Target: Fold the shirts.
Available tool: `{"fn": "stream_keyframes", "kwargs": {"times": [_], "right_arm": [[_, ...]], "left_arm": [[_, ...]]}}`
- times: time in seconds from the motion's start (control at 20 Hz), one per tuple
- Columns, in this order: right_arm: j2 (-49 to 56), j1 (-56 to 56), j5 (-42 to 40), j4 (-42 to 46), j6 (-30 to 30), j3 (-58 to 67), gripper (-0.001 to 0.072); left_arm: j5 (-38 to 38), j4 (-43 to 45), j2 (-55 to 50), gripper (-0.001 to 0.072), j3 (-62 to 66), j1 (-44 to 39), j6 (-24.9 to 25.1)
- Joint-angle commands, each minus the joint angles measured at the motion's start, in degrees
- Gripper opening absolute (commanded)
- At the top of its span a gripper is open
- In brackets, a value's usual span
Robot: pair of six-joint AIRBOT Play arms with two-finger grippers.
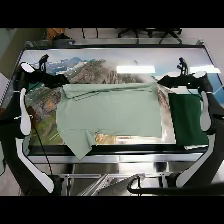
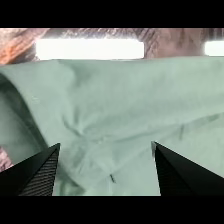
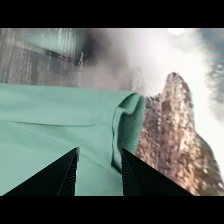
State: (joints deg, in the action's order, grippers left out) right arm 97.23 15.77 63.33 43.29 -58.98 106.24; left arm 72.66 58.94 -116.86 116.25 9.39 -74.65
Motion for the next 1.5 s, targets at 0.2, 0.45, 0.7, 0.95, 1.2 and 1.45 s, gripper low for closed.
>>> {"fn": "stream_keyframes", "kwargs": {"times": [0.2,0.45,0.7,0.95,1.2,1.45], "right_arm": [[-13.6,1.4,19.4,17.4,-9.1,-7.3,0.0325],[-22.6,4.2,18.4,17.4,-9.4,-26.5,0.0326],[-28.4,5.9,12.5,17.1,-9.4,-42.9,0.0413],[-27.7,3.6,6.3,15.8,-8.3,-49.9,0.0410],[-24.7,0.2,5.6,15.6,-8.3,-50.9,0.0410],[-23.0,-4.1,9.0,12.7,-6.2,-50.9,0.0287]], "left_arm": [[9.2,0.1,21.3,0.0635,-33.8,4.9,-5.4],[4.2,5.6,34.2,0.0635,-63.7,5.2,-6.5],[-0.3,7.0,42.3,0.0635,-76.0,7.6,-6.9],[-7.8,0.7,43.7,0.0635,-81.4,5.2,-6.5],[-13.3,-4.9,43.7,0.0514,-82.6,-1.6,-5.7],[-4.5,-4.5,43.8,0.0018,-76.0,-1.7,-3.8]]}}
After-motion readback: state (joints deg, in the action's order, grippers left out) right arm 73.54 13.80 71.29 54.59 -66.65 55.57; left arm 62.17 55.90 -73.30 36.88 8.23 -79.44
